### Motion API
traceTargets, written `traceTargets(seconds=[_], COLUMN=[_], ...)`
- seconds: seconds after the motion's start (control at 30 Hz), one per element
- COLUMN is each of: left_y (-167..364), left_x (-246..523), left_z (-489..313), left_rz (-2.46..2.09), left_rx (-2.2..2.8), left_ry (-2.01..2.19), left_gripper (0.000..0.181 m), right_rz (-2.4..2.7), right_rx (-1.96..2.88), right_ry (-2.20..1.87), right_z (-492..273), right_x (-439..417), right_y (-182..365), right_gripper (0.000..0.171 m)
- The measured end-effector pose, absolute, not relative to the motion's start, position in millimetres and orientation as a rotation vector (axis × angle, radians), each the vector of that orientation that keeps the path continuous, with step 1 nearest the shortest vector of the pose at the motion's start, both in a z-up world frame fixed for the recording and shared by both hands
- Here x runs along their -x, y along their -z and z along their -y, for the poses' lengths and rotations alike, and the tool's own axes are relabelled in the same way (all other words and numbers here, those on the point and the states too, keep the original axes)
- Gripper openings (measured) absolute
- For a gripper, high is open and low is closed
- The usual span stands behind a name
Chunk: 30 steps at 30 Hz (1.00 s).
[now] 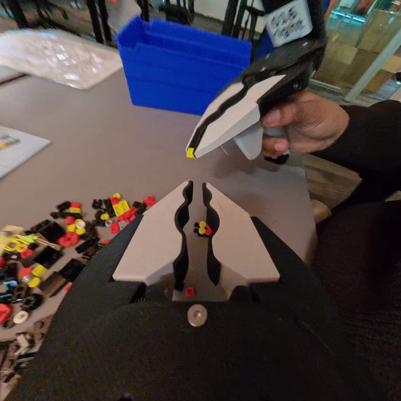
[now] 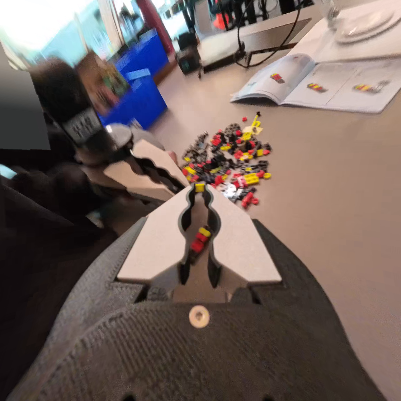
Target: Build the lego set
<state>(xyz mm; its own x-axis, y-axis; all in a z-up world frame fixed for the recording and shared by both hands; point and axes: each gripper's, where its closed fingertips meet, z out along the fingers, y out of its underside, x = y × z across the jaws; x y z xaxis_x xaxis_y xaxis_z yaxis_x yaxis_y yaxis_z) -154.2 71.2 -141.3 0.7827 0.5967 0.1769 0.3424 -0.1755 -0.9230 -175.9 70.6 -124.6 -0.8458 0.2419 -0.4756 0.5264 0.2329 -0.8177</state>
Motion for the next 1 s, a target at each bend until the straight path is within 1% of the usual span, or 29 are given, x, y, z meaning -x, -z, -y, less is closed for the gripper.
traceTargets(seconds=[0.1, 0.17, 0.27, 0.37, 0.63, 0.67, 0.7, 0.73, 0.8, 0.9, 0.97, 1.0], left_y=[132.2, 129.4, 125.0, 128.3, 127.3, 127.3, 126.7, 125.8, 127.4, 132.7, 131.0, 130.0], left_x=[160.7, 161.3, 156.0, 158.2, 155.1, 156.4, 157.9, 159.6, 162.4, 152.9, 144.7, 143.4], left_z=[-66.0, -65.2, -69.1, -67.5, -68.1, -67.2, -66.2, -64.5, -61.7, -67.7, -71.4, -71.3], left_rz=[0.671, 0.63, 0.581, 0.603, 0.58, 0.602, 0.633, 0.675, 0.794, 0.965, 1.044, 1.062], left_rx=[1.778, 1.784, 1.774, 1.787, 1.787, 1.78, 1.764, 1.738, 1.676, 1.541, 1.386, 1.322], left_ry=[-0.457, -0.541, -0.55, -0.549, -0.528, -0.515, -0.487, -0.443, -0.278, 0.207, 0.548, 0.641], left_gripper=[0.015, 0.016, 0.01, 0.008, 0.004, 0.004, 0.004, 0.004, 0.004, 0.004, 0.004, 0.004], right_rz=[-1.987, -1.891, -1.71, -1.561, -1.482, -1.485, -1.498, -1.53, -1.69, -2.244, -2.62, -2.752], right_rx=[-0.867, -0.89, -0.92, -0.926, -0.934, -0.936, -0.936, -0.923, -0.841, -0.588, -0.306, -0.13], right_ry=[1.574, 1.522, 1.463, 1.416, 1.381, 1.389, 1.413, 1.457, 1.568, 1.709, 1.775, 1.807], right_z=[-61.9, -57.0, -52.9, -51.8, -55.3, -56.4, -58.3, -61.4, -68.1, -75.1, -76.7, -75.2], right_x=[170.1, 165.1, 160.1, 156.6, 156.1, 157.8, 161.4, 165.5, 171.1, 175.8, 173.7, 167.8], right_y=[127.0, 129.0, 127.0, 122.7, 123.1, 123.1, 122.4, 120.2, 114.4, 120.2, 124.2, 124.3], right_gripper=[0.006, 0.006, 0.006, 0.006, 0.007, 0.013, 0.023, 0.027, 0.028, 0.041, 0.04, 0.036])
